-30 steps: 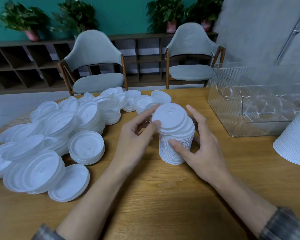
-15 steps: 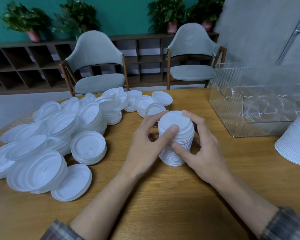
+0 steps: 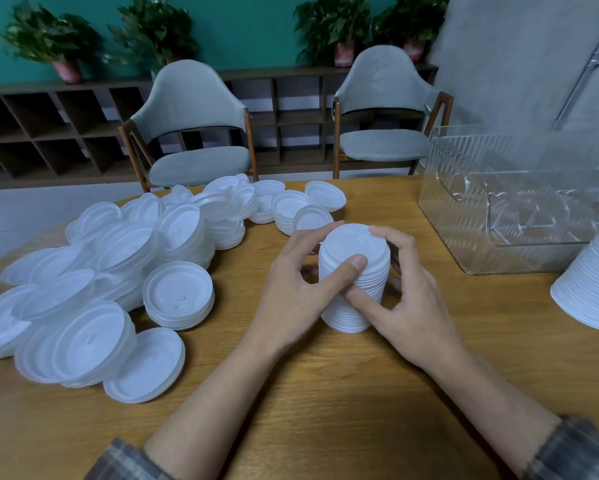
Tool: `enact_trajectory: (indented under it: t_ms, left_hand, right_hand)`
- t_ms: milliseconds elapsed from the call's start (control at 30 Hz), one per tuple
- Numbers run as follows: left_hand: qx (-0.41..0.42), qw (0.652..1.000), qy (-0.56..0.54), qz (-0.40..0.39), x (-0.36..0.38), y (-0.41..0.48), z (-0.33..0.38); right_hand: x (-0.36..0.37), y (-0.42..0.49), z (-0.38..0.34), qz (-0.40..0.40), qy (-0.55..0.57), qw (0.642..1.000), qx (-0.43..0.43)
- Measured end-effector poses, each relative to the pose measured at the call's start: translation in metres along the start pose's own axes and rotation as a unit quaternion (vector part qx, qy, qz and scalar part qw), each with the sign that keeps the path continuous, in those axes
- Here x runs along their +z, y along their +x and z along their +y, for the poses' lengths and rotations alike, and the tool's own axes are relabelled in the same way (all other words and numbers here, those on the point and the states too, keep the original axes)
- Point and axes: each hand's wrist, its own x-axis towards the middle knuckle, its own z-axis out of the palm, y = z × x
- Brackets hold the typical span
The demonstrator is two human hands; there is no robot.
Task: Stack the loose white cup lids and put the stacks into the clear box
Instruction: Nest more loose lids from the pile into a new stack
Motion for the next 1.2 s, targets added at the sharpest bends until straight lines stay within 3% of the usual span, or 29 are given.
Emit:
enact_trajectory:
  t_ms: [467, 600, 767, 1033, 1200]
  left_hand:
    - [0.023, 0.999, -0.003, -0.022, -0.003, 0.0, -0.025]
    - [0.05, 0.986, 0.156, 0.031, -0.01, 0.008, -0.044]
    - [0.039, 0.938, 0.337, -0.069, -0.007, 0.018, -0.059]
    - [0.016, 0.915, 0.403, -0.033, -0.008, 0.015, -0.054]
    - [0.017, 0.919, 0.394, 0.027, -0.012, 0.016, -0.055]
  right_hand:
    - [0.0, -0.005, 0.008, -0.02, -0.064, 0.998, 0.02]
    - [-0.007, 0.0, 0.013, 0.02, -0.071, 0.997, 0.031]
    - [-0.01, 0.003, 0.014, 0.039, -0.073, 0.996, 0.038]
    - [-0.012, 0.003, 0.016, 0.031, -0.09, 0.995, 0.042]
    - [-0.011, 0.004, 0.014, 0.04, -0.083, 0.995, 0.05]
